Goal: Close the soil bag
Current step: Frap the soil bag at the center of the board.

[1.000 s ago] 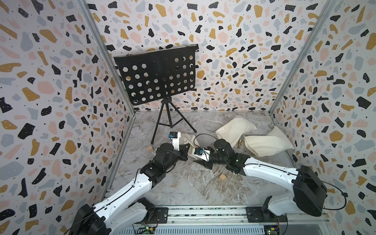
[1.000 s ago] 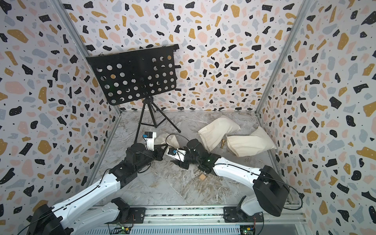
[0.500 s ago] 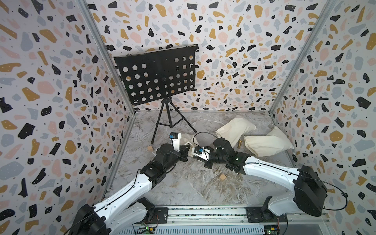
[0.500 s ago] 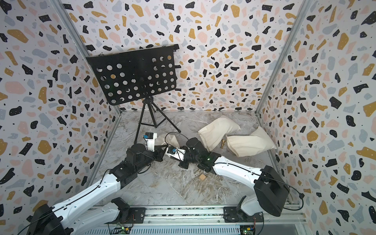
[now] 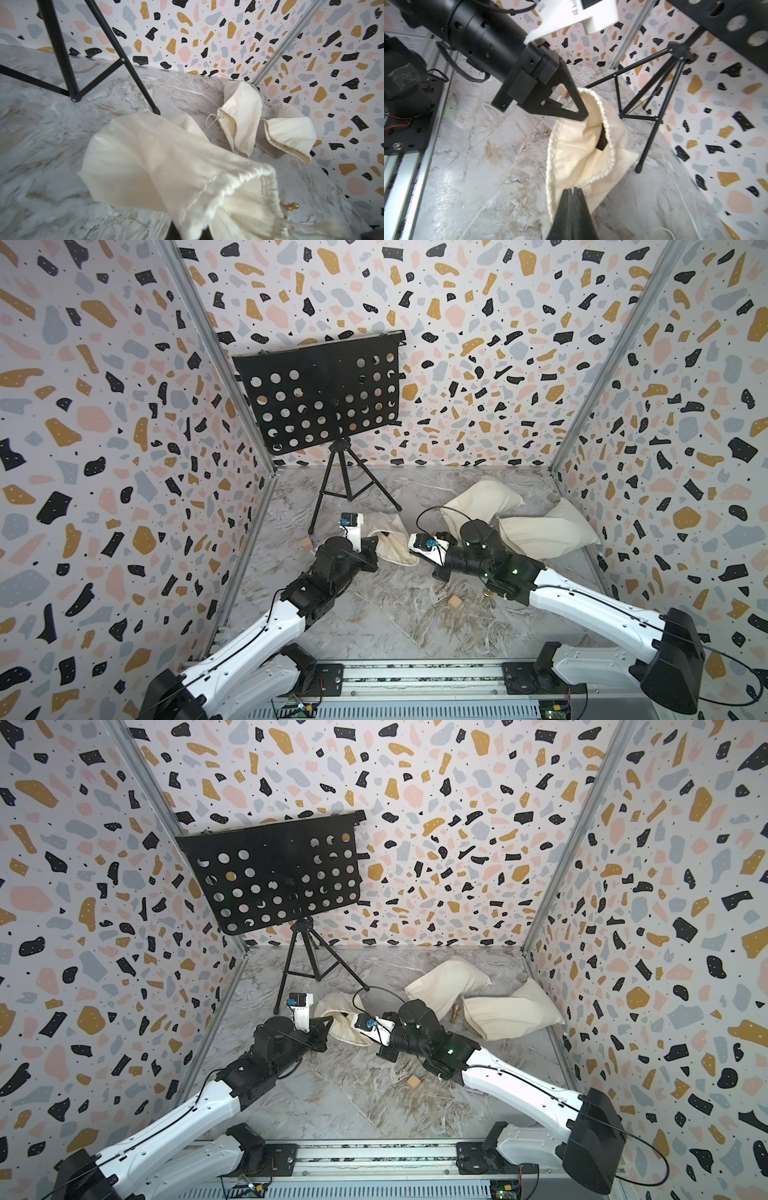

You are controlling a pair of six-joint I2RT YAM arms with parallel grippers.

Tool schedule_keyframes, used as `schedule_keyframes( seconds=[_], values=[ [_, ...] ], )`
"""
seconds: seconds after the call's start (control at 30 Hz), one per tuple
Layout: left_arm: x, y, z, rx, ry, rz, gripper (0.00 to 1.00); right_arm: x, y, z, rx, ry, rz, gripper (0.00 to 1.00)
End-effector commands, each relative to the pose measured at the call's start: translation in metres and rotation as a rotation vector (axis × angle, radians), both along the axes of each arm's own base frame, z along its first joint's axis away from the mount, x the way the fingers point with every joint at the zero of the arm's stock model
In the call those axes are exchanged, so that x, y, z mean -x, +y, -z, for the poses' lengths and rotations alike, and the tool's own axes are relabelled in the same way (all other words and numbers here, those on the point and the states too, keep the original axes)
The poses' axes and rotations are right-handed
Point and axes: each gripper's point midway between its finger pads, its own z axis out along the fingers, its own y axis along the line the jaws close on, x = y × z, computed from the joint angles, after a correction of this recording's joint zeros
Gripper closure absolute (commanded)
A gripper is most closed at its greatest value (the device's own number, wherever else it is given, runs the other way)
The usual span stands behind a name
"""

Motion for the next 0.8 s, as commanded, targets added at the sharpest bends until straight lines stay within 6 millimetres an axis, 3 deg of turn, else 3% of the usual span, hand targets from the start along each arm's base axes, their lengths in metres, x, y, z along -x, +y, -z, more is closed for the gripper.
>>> schedule_keyframes(
  seconds=[0.0,0.07,0.17,0.33,0.53,0.77],
  values=[
    [-0.002,0.021,0.000,-0.088,-0.017,-0.086,0.96,-0.016,-0.024,-0.021,0.008,-0.057,0.152,1.00],
    [-0.002,0.025,-0.009,-0.104,-0.032,-0.097,0.81,-0.020,-0.028,-0.048,-0.055,-0.095,0.189,1.00],
    [-0.001,0.016,-0.039,-0.105,-0.097,-0.035,0.53,-0.019,-0.022,-0.087,-0.114,-0.117,0.163,1.00],
    [0.009,-0.008,-0.100,-0.114,-0.260,0.140,0.27,-0.037,-0.001,-0.114,-0.104,-0.106,0.172,1.00],
    [0.023,-0.035,-0.146,-0.135,-0.431,0.330,0.21,-0.051,0.014,-0.131,-0.121,-0.090,0.192,1.00],
    [0.024,-0.076,-0.156,-0.130,-0.509,0.534,0.26,-0.057,0.018,-0.142,-0.135,-0.091,0.208,1.00]
  ],
)
